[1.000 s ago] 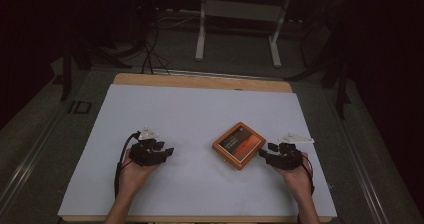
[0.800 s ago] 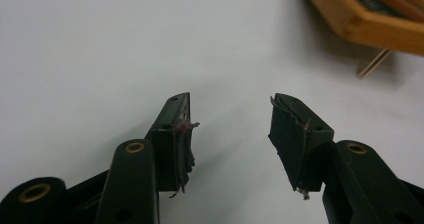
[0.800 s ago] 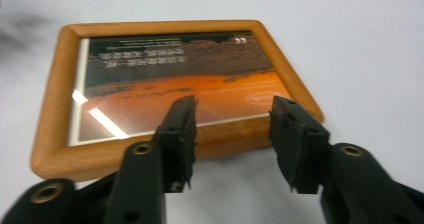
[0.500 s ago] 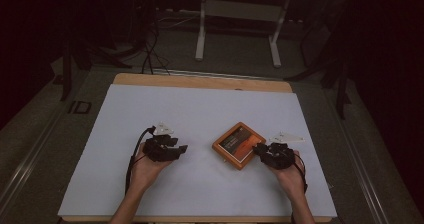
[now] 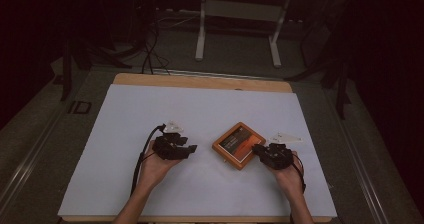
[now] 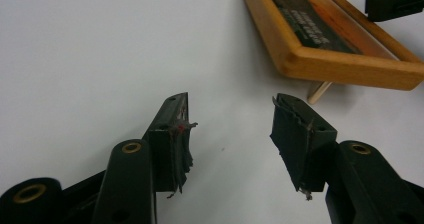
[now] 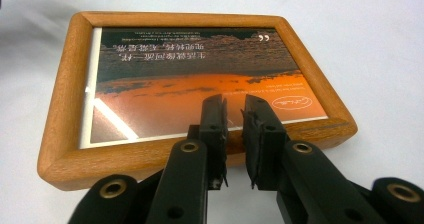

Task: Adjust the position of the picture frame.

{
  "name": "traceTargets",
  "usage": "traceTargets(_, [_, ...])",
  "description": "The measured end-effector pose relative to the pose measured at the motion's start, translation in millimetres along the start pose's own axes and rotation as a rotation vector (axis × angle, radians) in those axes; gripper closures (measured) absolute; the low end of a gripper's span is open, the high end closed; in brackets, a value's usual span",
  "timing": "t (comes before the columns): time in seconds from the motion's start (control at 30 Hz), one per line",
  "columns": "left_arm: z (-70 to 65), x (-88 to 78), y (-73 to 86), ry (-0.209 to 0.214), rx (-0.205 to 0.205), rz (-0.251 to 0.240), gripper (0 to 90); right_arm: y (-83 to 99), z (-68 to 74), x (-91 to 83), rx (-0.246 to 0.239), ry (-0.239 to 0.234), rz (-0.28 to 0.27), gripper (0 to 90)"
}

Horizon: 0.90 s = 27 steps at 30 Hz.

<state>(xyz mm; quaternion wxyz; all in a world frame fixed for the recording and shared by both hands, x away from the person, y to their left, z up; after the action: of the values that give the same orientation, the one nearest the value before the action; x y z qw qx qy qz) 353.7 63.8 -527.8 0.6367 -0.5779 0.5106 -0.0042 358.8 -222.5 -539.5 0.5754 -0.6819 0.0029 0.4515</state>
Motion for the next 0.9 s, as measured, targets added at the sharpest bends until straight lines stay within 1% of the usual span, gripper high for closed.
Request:
traceTargets(0.1, [-5.5,3.9,-3.5,0.012,0.010,0.002,49.3,0.1,0.2,0.4,0.002,-0.001,-0.002,80.1])
traceTargets(0.2, [-11.5,8.5,-6.6,0.032,0.009,0.001,49.2,0.1,0.5,1.2,0.003,-0.004,-0.004,80.6])
traceTargets(0.23, [-11.5,8.5,-6.6,0.032,0.009,0.001,49.0,0.2,0.6,1.3,0.005,-0.005,-0.004,81.1])
traceTargets(0.27, [-15.3,11.1,-8.0,0.047,0.013,0.003,48.9,0.4,1.0,1.4,0.005,-0.009,-0.005,82.4])
traceTargets(0.3, [-15.3,11.1,-8.0,0.047,0.013,0.003,48.6,0.7,1.3,1.3,0.003,-0.012,-0.004,83.5])
traceTargets(0.37, [-21.9,15.9,-9.6,0.069,0.001,0.004,47.5,1.3,2.1,1.4,0.000,-0.017,-0.005,85.4])
traceTargets(0.53, [-32.9,23.8,-10.1,0.099,-0.001,0.009,46.2,5.2,3.2,0.3,0.002,-0.022,0.001,88.0])
traceTargets(0.57, [-32.9,23.8,-10.1,0.099,-0.001,0.009,45.7,6.3,3.2,-0.1,0.003,-0.021,0.005,88.0])
traceTargets(0.6, [-37.4,26.6,-10.2,0.113,0.000,0.011,45.0,7.4,3.0,-0.3,-0.001,-0.022,0.006,88.1])
traceTargets(0.7, [-40.1,27.9,-10.4,0.120,-0.003,0.009,44.1,8.7,3.2,-0.7,-0.001,-0.024,0.012,88.1])
traceTargets(0.73, [-47.8,31.5,-10.8,0.146,0.003,0.010,43.2,12.1,3.6,-1.4,-0.006,-0.025,0.024,88.6])
traceTargets(0.8, [-54.2,34.6,-10.9,0.166,0.006,0.015,42.2,14.3,4.2,-1.5,-0.012,-0.024,0.032,88.9])
traceTargets(0.83, [-54.2,34.6,-10.9,0.166,0.006,0.015,41.8,14.3,4.2,-1.5,-0.012,-0.024,0.032,88.9])
traceTargets(0.87, [-60.6,37.7,-11.4,0.188,0.002,0.014,41.8,15.7,4.6,-1.8,-0.013,-0.025,0.040,88.9])
traceTargets(0.9, [-62.2,39.3,-11.4,0.189,0.004,0.016,41.5,18.6,4.6,-1.5,-0.016,-0.025,0.054,89.0])
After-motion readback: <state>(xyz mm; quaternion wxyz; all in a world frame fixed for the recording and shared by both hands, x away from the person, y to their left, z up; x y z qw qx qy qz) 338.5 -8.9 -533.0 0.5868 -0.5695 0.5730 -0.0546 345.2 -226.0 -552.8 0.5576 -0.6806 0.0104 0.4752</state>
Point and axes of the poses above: each handheld gripper's, and its own axes: x roughly forward along the jaws, y roughly out of its underside, z roughly to its left, the point moved 6 cm from there along x, roughly forward along the jaws
